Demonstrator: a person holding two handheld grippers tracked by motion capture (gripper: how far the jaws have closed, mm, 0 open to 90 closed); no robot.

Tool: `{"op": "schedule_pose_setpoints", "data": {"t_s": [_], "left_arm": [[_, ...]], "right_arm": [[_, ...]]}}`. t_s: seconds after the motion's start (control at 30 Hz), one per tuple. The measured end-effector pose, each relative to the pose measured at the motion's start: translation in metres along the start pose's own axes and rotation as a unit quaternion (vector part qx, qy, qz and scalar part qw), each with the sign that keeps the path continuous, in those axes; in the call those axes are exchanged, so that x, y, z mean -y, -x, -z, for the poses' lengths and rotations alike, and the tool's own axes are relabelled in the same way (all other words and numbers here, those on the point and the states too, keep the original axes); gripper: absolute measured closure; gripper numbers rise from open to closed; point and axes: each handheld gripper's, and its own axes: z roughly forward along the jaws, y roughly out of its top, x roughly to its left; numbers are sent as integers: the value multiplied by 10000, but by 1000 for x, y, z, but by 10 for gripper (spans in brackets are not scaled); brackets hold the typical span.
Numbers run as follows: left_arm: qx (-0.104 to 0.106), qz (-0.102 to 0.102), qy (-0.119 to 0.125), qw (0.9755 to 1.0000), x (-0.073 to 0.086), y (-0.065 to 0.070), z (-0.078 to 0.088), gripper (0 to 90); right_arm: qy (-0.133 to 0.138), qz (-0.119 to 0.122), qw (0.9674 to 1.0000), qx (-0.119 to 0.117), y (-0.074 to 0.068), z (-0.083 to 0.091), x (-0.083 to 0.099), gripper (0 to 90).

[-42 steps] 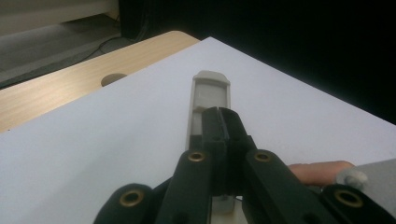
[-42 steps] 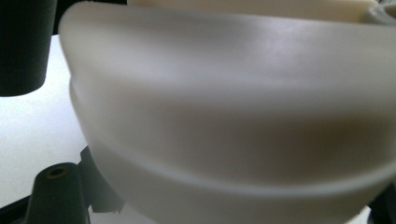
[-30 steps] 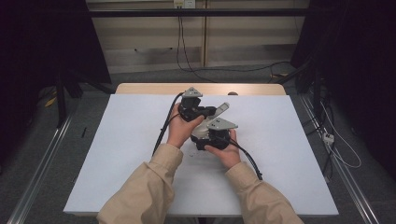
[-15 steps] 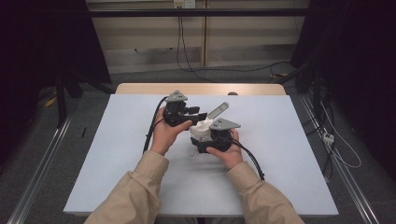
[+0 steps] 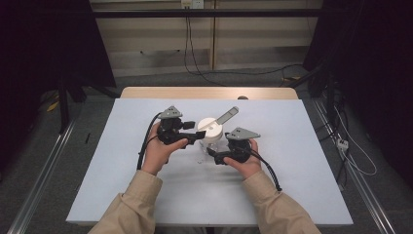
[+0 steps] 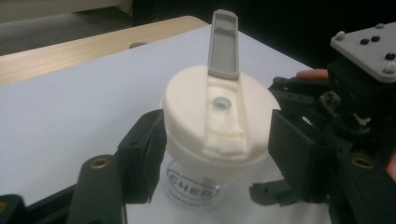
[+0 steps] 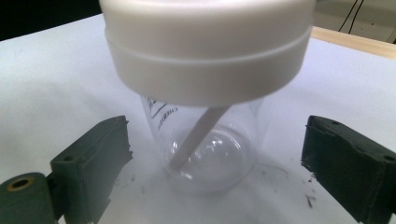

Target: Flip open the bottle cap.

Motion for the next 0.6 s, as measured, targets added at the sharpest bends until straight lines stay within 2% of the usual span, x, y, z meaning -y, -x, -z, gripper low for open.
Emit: {"op": "schedule_pose_setpoints", "data": {"t_s": [0.27, 0.4, 0.6], "left_arm": [[-121, -136, -125, 9998, 16, 3, 13, 262], [-158, -33, -155, 9997, 25, -1, 19, 206], [-192, 3, -180, 9997, 39, -5, 30, 157]], "right_arm": [[-110, -25, 9999, -67, 1, 14, 5, 73], [-158, 15, 9999, -43, 2, 22, 9, 73], [-180, 90, 9998, -36, 3, 35, 13, 66]]}}
